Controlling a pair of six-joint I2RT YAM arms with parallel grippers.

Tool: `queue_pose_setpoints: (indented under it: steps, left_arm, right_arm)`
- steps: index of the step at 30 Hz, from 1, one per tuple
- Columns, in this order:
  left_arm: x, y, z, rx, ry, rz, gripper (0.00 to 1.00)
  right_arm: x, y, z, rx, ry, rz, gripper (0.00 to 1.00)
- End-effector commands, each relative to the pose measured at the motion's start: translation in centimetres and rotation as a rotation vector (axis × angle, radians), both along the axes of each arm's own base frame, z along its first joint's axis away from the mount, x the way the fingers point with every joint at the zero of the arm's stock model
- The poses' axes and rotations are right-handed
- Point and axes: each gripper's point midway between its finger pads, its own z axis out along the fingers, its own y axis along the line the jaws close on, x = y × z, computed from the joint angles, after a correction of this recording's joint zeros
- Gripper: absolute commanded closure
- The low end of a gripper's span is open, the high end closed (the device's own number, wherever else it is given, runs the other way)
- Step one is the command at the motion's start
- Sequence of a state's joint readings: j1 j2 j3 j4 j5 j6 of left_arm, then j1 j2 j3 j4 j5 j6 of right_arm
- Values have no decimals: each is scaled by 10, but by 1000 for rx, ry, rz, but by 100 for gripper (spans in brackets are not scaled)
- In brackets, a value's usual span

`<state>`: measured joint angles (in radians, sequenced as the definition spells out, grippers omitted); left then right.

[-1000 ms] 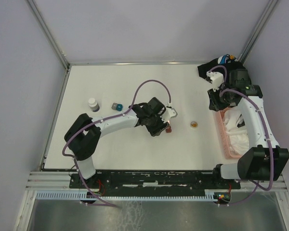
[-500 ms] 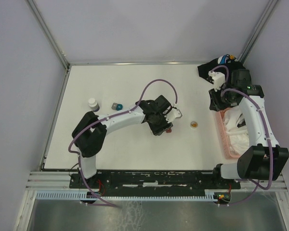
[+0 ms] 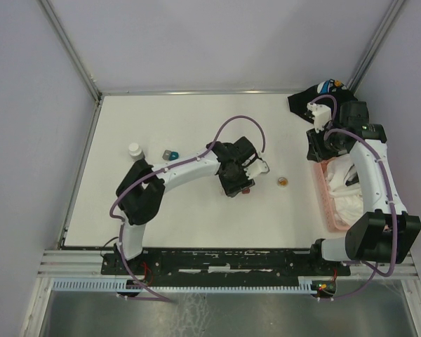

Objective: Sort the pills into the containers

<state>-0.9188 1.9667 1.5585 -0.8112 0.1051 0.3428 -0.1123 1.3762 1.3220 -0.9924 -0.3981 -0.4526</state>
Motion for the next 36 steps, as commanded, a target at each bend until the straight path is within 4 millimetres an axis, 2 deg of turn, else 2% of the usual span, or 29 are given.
queue_pose_setpoints:
  steps: [1,36]
  left_arm:
    - [5,-7,11,12,-26,-51,97]
    - [10,-3,13,176,6,-68,97]
  right_arm:
    - [11,-3,11,2,-48,-16,63]
    - [8,-2,12,23,-42,-11,62]
